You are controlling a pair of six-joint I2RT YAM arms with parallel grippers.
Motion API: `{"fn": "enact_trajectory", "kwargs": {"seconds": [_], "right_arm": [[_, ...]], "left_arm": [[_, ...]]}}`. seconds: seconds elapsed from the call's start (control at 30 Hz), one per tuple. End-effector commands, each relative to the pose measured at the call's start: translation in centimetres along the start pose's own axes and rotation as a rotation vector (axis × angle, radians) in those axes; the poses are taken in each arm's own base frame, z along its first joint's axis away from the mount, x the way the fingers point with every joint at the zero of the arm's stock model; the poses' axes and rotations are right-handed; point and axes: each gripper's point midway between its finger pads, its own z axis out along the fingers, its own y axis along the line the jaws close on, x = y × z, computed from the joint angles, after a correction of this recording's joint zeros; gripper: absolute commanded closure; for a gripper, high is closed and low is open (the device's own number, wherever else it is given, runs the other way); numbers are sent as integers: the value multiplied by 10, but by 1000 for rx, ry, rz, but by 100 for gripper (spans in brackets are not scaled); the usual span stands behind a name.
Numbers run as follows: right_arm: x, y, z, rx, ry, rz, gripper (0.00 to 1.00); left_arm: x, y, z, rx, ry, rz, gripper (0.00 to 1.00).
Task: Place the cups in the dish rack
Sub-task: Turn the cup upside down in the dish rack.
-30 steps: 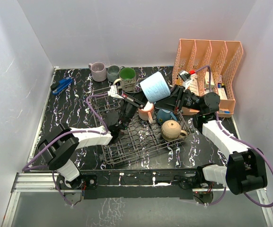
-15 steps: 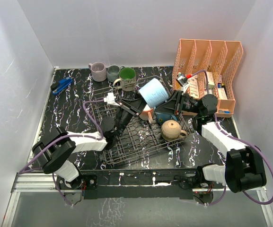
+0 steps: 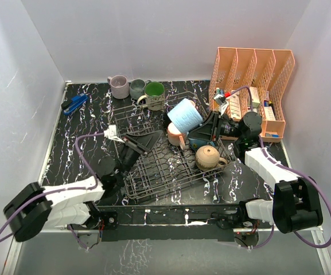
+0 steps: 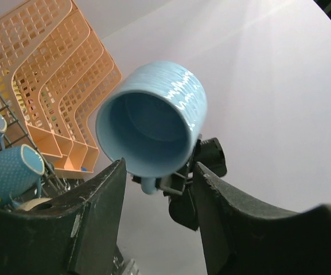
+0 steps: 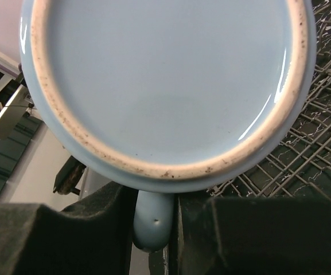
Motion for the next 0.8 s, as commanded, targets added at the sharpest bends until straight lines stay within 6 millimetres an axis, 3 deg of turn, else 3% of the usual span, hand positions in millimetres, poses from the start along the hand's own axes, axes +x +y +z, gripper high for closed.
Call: {"fn": "enact_trajectory", "kwargs": {"seconds": [0.0,0.17,0.37,0.57,0.77], "right_arm": [[-17,10,1,-11,-33,-203,92],[-10,-11,1,41,-3,-221,92],[-2,-34,1,106,27,-249,92],[6,-43,7,133,66,-291,92],[10,-48,20,116,94,-275,92]], "left_arm": [[7,8,-27,-60,100,88,51],[8,8,-48,-108,202,219,50],[-6,4,-62,-182,253,377,41],[-19,5,-71,-235,253,449,37],[-19,4,-75,-246,267,452,37]]}}
